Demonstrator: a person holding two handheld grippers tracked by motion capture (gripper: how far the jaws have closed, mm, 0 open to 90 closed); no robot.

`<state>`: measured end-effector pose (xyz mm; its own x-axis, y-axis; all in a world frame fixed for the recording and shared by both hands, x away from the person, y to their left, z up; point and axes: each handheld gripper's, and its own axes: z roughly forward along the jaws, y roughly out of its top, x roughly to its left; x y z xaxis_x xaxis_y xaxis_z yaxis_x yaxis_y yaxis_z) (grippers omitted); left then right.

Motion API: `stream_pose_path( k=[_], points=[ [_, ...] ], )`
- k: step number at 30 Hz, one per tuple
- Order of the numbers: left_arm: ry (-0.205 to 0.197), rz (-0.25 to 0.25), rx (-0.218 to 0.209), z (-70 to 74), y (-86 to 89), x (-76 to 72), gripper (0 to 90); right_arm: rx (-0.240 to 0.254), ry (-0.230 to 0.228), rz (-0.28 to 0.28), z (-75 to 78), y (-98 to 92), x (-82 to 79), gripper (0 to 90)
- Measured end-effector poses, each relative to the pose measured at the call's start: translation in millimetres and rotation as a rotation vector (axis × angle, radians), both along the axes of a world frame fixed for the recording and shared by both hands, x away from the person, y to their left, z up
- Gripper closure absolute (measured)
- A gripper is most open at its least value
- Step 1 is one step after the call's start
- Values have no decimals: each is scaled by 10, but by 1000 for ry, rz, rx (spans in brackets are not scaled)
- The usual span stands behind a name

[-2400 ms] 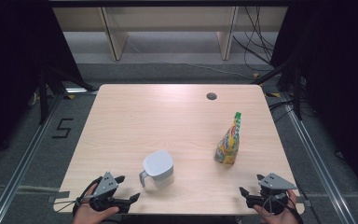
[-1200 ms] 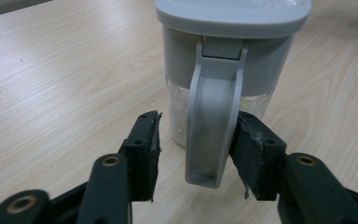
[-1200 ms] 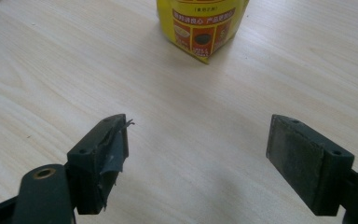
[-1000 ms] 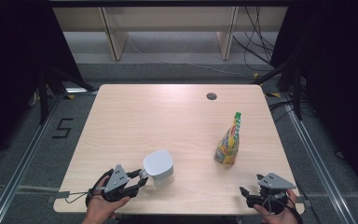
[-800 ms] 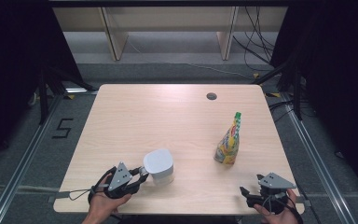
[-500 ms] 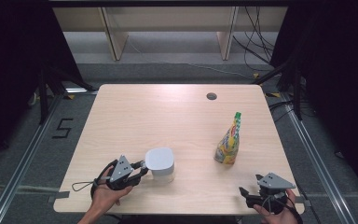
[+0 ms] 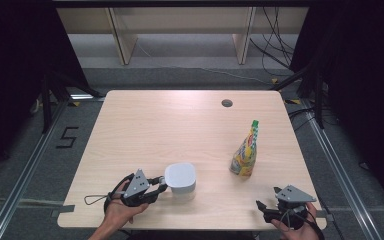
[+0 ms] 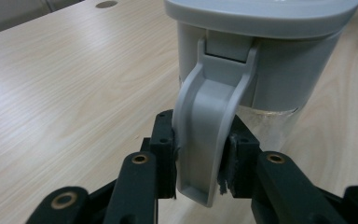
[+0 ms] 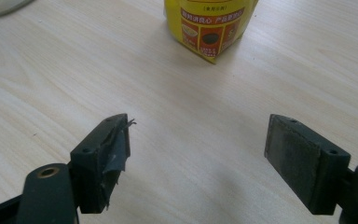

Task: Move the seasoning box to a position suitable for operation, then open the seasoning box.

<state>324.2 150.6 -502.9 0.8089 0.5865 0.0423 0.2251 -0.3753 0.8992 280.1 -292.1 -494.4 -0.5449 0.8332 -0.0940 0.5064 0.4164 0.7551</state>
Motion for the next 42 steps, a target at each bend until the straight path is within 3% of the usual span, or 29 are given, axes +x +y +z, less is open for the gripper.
stream_pose_path(
  k=[6, 9, 11, 13, 14, 15, 16, 17, 19, 22, 23, 27, 28, 30, 34, 35, 36, 38, 40, 41, 42],
  points=[
    [0, -45, 23, 19, -130, -27, 691, 10, 6, -7, 6, 4, -3, 236],
    [20, -34, 8, 15, -133, -50, 689, 28, 33, 0, 3, -4, 3, 236],
    [17, -45, 47, 37, -120, -47, 684, 12, 8, -5, 3, -14, 7, 237],
    [19, -44, 50, 37, -116, -48, 679, 10, 4, -7, 3, -17, 8, 237],
    [26, -37, 44, 29, -123, -58, 653, 13, 4, -5, 3, -21, 10, 237],
    [39, -36, 54, 20, -122, -59, 543, 37, 28, -39, 3, -3, -14, 238],
    [34, -35, 60, 12, -126, -72, 543, 37, 28, -39, 3, -3, -14, 238],
    [28, -47, 95, 19, -119, -84, 488, 41, 18, -30, -8, -12, 1, 237],
    [17, -61, 106, 64, -95, -103, 392, 20, 4, -14, 0, -40, 21, 237],
    [17, -54, 50, 206, -19, -150, 359, 29, 24, -21, -5, -25, 15, 237],
    [23, -54, 21, 237, -11, -170, 347, 13, 2, -2, -4, -31, 23, 237],
    [31, -66, -16, 346, 13, -255, 341, 17, 5, 6, 0, -16, 12, 237],
    [27, -76, -10, 368, 16, -264, 346, 26, 29, 1, 2, -6, 0, 237],
    [23, -85, 0, 407, 22, -282, 348, 25, 29, 2, 3, -4, 1, 239],
    [42, -83, -44, 464, 33, -294, 354, 7, 3, -2, -4, -18, 14, 239],
    [53, -75, -51, 485, 42, -300, 357, 16, 26, -6, -1, -16, 9, 240],
    [43, -75, -54, 509, 55, -300, 359, 6, 1, -7, -5, -25, 21, 240],
    [34, -62, -67, 553, 63, -313, 374, 9, 4, -9, -4, -28, 20, 240],
    [25, -67, -81, 599, 68, -322, 418, 6, 2, -9, -2, -26, 16, 239],
    [16, -61, -81, 626, 73, -328, 491, 3, 1, -2, -1, -21, 13, 238],
    [11, -61, -76, 649, 78, -329, 491, 3, 1, -2, -1, -21, 13, 238]
  ],
)
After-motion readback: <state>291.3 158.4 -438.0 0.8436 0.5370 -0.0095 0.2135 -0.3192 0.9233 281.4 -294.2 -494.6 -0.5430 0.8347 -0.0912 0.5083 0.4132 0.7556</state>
